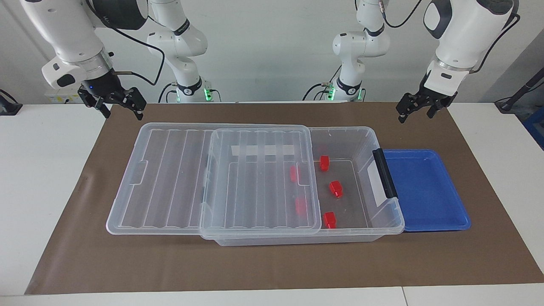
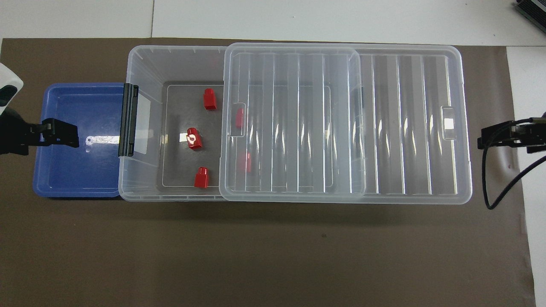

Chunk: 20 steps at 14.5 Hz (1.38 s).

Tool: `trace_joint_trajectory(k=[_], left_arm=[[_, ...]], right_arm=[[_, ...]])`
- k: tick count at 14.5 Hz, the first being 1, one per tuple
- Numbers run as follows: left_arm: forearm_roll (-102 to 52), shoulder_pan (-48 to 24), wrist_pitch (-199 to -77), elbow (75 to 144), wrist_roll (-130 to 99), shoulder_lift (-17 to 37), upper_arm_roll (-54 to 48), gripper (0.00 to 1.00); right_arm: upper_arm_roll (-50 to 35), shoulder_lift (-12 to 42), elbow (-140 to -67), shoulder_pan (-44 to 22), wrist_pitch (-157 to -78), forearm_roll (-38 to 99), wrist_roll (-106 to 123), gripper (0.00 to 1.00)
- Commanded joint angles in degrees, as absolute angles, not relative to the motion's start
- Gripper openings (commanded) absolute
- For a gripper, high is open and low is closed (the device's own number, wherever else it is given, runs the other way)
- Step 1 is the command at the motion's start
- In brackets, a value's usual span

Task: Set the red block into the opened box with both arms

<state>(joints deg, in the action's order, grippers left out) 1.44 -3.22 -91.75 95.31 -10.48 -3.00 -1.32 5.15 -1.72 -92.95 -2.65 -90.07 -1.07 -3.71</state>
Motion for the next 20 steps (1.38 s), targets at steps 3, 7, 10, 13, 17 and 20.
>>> trace_joint_trajectory(k=[3,7,10,13,17,20], left_arm=[[0.44,-3.34,-89.73,93.87,-9.76,-2.9,-0.7,1.0],[0.44,-3.34,-90.09,93.87,-9.84,-2.9,-0.7,1.0],[0.44,-3.34,-90.35,93.87,-9.84,-2.81,-0.79,1.0],[0.44,-3.34,-90.53,93.96,-9.76,-2.9,-0.7,1.0],[0.44,-3.34,-90.7,93.95,-9.76,-2.81,-0.62,1.0],[0.44,-3.34,-90.7,94.04,-9.76,-2.9,-0.7,1.0]], right_arm=[[5.01,-2.37,-93.43,-2.11,-90.17,-1.14,-3.96,1.0],[5.45,-2.37,-94.13,-0.72,-93.06,-1.23,0.17,0.0],[5.45,-0.97,-96.84,3.76,-101.92,-1.32,9.1,0.0],[5.45,3.32,-97.82,6.67,-109.84,-1.32,15.1,0.0],[5.19,9.21,-97.56,6.86,-117.14,-0.27,17.05,0.0],[4.92,12.56,-97.47,6.07,-120.84,2.01,17.05,0.0]])
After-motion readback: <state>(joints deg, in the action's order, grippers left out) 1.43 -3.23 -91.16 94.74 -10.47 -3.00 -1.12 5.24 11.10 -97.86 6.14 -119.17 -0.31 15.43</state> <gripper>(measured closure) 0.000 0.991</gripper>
